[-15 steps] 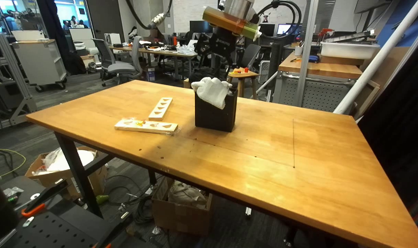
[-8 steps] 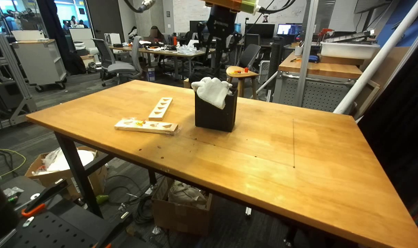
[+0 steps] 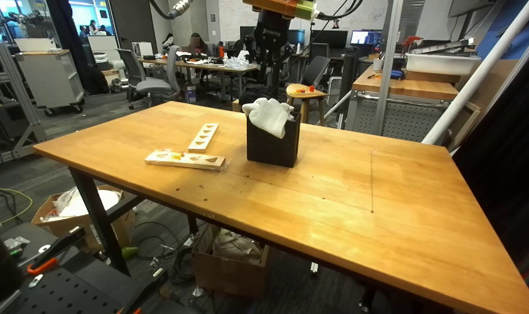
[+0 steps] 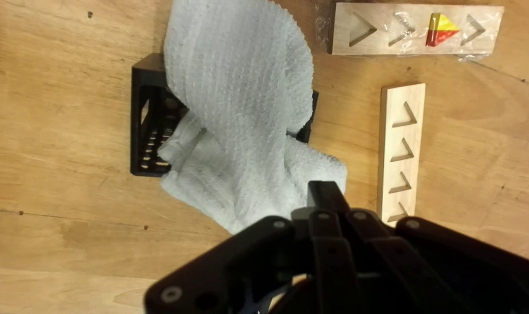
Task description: Put the white towel inside the black holder on the table
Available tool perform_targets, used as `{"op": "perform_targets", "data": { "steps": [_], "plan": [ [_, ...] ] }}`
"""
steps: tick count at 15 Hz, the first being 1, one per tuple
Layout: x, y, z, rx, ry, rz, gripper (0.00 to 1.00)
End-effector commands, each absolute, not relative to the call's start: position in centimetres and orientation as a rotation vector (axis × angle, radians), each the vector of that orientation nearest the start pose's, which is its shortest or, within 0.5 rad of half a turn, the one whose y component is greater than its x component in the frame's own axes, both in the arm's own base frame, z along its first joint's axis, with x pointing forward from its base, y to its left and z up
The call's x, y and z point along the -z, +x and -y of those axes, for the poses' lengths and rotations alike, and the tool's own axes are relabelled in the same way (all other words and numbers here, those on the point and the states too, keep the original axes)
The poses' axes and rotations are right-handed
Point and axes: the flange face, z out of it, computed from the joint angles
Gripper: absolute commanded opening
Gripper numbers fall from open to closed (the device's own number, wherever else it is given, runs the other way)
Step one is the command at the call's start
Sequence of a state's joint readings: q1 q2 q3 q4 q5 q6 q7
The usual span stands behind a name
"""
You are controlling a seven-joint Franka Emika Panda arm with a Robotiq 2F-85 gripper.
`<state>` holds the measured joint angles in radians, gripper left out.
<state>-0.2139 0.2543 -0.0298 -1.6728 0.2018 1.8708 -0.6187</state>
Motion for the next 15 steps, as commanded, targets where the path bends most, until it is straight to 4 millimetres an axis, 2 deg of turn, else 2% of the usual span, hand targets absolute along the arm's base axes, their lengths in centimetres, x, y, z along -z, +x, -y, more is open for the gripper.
{"op": "perform_targets", "data": {
  "steps": [1, 9, 15],
  "plan": [
    [-44.3, 62.4, 14.4, 0.018, -2.924, 0.464, 0.00],
    [-39.6, 64.0, 16.1, -0.010, -2.898, 0.449, 0.00],
    [-34.1, 64.3, 16.3, -0.071, -2.835, 0.427, 0.00]
  ]
}}
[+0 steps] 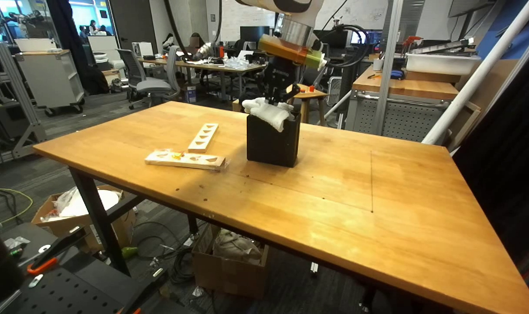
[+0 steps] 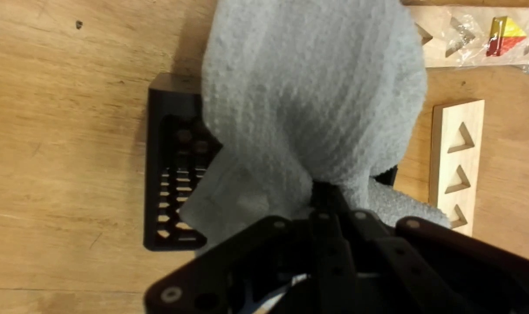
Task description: Put the white towel inside the black holder on the table
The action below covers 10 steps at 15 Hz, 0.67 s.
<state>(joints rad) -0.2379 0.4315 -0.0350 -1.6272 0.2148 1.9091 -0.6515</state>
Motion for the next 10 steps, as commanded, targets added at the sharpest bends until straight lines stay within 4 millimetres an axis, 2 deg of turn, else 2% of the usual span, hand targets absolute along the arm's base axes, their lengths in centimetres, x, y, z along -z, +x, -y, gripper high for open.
{"op": "perform_targets", "data": {
  "steps": [1, 7, 10],
  "plan": [
    [-32.9, 64.2, 16.1, -0.089, -2.807, 0.421, 0.00],
    [-27.4, 63.7, 15.3, -0.180, -2.669, 0.396, 0.00],
    [-27.4, 63.4, 15.0, -0.189, -2.632, 0.387, 0.00]
  ]
}}
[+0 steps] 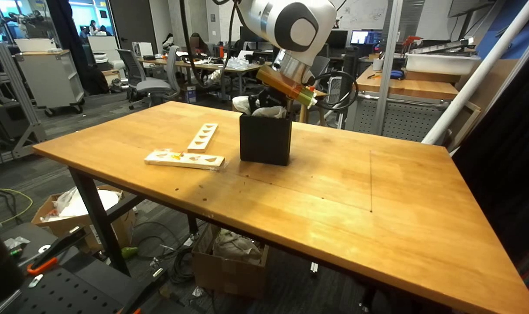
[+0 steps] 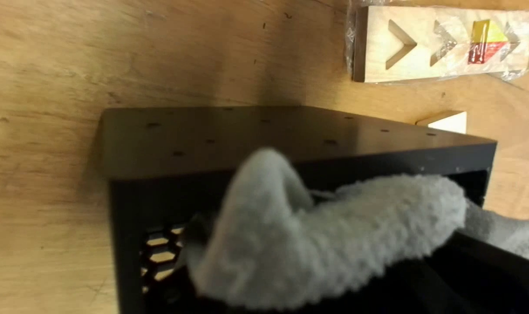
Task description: Put the white towel inside the black holder on the table
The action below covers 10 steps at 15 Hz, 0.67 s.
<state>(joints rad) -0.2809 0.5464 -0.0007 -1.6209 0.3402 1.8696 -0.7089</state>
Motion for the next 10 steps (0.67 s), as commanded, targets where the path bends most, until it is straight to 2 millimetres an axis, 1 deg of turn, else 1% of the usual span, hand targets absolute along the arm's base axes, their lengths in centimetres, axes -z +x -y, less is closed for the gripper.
{"op": "perform_targets", "data": {
  "steps": [1, 2, 5, 7, 10],
  "plan": [
    [-27.6, 63.3, 15.1, -0.189, -2.631, 0.382, 0.00],
    [-28.1, 63.2, 15.1, -0.184, -2.635, 0.379, 0.00],
    [-30.7, 62.7, 15.5, -0.160, -2.680, 0.377, 0.00],
    [-33.0, 62.3, 15.7, -0.135, -2.722, 0.378, 0.00],
    [-37.3, 61.3, 16.2, -0.095, -2.797, 0.394, 0.00]
  ]
}}
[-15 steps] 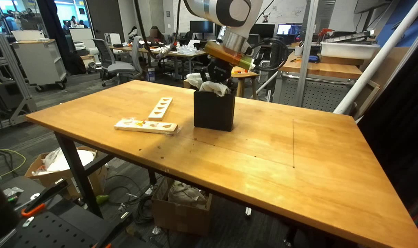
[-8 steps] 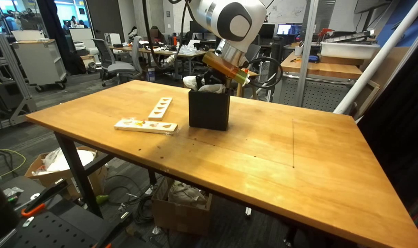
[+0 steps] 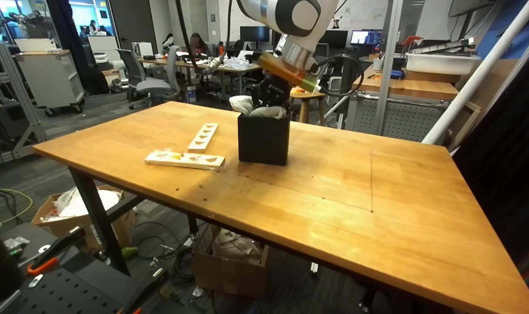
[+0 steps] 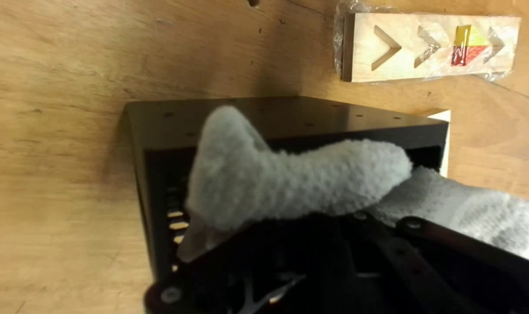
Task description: Put the white towel inside the black holder on the table
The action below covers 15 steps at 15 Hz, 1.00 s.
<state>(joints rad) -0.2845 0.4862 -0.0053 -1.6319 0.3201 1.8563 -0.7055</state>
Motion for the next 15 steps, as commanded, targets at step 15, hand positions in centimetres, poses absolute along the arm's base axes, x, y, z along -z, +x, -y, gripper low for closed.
{"op": "perform_targets", "data": {
  "steps": [15],
  "plan": [
    [-41.2, 57.4, 15.9, -0.101, -2.856, 0.378, 0.00]
  ]
}}
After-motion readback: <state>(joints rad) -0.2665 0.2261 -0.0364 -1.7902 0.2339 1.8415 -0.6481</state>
